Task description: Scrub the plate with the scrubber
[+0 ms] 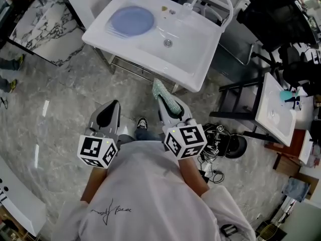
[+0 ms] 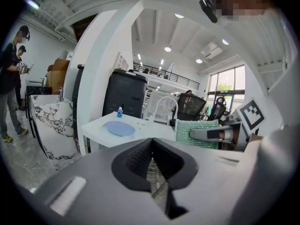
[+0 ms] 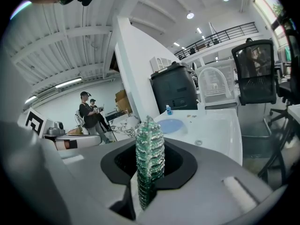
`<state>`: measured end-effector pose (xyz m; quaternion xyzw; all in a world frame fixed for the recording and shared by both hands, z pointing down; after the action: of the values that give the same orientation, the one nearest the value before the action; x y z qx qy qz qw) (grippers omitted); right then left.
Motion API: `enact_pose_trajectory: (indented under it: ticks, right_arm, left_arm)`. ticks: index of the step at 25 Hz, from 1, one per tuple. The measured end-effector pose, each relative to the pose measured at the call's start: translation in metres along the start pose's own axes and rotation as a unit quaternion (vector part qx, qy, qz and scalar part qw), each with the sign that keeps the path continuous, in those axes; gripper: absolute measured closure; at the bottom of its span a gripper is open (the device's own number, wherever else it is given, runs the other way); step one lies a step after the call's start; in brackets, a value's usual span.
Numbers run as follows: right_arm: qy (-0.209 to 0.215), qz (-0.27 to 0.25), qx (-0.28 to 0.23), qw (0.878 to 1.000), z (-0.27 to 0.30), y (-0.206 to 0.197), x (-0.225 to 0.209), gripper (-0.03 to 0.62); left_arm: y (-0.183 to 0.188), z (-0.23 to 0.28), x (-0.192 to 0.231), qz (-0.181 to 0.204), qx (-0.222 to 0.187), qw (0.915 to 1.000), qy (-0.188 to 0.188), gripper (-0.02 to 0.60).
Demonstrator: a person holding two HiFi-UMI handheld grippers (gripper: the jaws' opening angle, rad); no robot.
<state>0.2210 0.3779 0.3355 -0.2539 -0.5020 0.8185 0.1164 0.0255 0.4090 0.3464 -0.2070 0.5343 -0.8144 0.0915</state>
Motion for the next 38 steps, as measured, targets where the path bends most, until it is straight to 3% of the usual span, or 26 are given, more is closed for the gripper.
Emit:
enact_pose_trajectory:
  ticks: [17,27,38]
  right_arm:
    - [-0.03,0.026,0.0,0.999,0.016,0.008,-0.04,0.545]
    - [-0.041,0.031,0.024,0.998,0.079,0.031,-0.054,0.545]
    - [-0.068,0.059,0.039,0.995,0.157,0.071,-0.069,0.545]
  left_arm:
    - [0.017,0.056,0.015,0.003,0.01,0.9998,-0.018,0.549]
    - [0.06,0.107,0.066,-0.002,-0.015,0.9998,-0.016,0.549]
    - [0.101,0.184,0.13,-0.005,0.013,0.9986,-0.051,0.549]
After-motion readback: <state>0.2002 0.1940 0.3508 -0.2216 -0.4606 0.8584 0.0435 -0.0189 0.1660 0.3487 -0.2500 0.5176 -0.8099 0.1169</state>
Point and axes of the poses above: the fingertips, and each gripper's own axes: z forward along the fingers, x to its left, y out of its top, the point moved 5 cm from there along -z, backward along the fingers, and after that the axes turned 2 degrees about x, right-handed, at the moved point
